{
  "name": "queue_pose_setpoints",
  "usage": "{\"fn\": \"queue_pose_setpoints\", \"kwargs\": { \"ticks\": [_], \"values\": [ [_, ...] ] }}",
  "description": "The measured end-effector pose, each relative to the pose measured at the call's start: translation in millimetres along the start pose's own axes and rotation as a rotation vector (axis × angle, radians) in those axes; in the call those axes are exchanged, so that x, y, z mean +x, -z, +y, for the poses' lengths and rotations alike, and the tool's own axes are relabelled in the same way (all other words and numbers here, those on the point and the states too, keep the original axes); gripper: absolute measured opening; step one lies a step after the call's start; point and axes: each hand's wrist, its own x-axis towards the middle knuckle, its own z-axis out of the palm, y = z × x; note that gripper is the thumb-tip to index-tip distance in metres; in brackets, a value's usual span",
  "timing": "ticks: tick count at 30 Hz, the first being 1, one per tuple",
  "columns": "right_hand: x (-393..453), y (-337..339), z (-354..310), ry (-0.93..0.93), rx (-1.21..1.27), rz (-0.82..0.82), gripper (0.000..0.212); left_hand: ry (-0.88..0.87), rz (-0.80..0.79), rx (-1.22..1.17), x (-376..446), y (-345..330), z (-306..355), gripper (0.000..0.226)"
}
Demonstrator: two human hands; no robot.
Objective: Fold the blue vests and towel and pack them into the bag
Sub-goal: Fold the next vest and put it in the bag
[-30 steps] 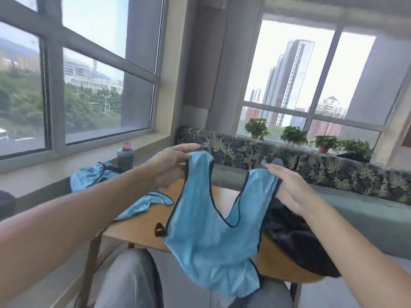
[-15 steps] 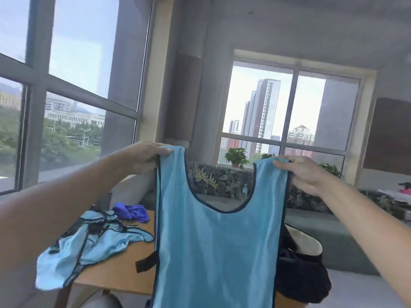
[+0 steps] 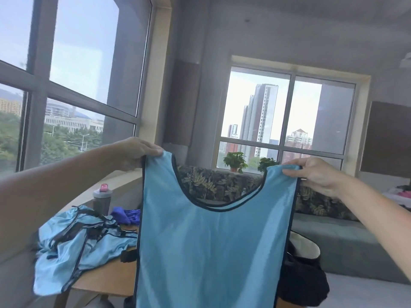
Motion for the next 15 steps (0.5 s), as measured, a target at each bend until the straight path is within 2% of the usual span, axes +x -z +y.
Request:
{"fn": "queue_pose_setpoints", "kwargs": {
  "ticks": [2,4,7,9,11,15],
  "values": [
    [1,-1,1,0.005,-0.064,0.007,0.029,-0.024,0.033,0.001,-2,-7,5,0.025],
    [3,0,3,0.014,-0.152,0.023,0.023,-0.019,0.069,0.058,-3,-11,5,0.015],
    [5,-3,2,0.116,-0.515,0.097,0.008,0.007,0.152,0.186,0,-9,6,0.009],
    [2,-10,-1,0.218,-0.778,0.144,0.007,-0.029,0.190,0.386,-1,-11,6,0.009],
    [-3,-23,-8,0.272,-0.919,0.137,0.008,-0.079,0.195,0.540,-2,-16,3,0.005],
    [-5,-41,-21,0.088,-0.988,0.035,0.005,-0.064,0.093,0.671,-2,-23,-4,0.009]
  ]
}}
